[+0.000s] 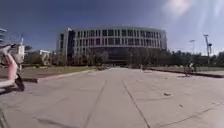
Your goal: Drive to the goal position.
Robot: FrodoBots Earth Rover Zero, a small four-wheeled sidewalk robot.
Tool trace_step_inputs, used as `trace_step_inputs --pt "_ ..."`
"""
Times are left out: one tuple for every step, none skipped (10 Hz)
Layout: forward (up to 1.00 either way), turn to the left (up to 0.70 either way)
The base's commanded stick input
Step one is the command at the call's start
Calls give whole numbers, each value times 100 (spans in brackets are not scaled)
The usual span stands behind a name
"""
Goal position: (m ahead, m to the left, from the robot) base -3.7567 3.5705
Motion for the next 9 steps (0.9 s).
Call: trace_step_inputs --pt "70 0" --pt "70 0" --pt "70 0" --pt "70 0" --pt "70 0" --pt "70 0" --pt "70 0" --pt "70 0" --pt "70 0"
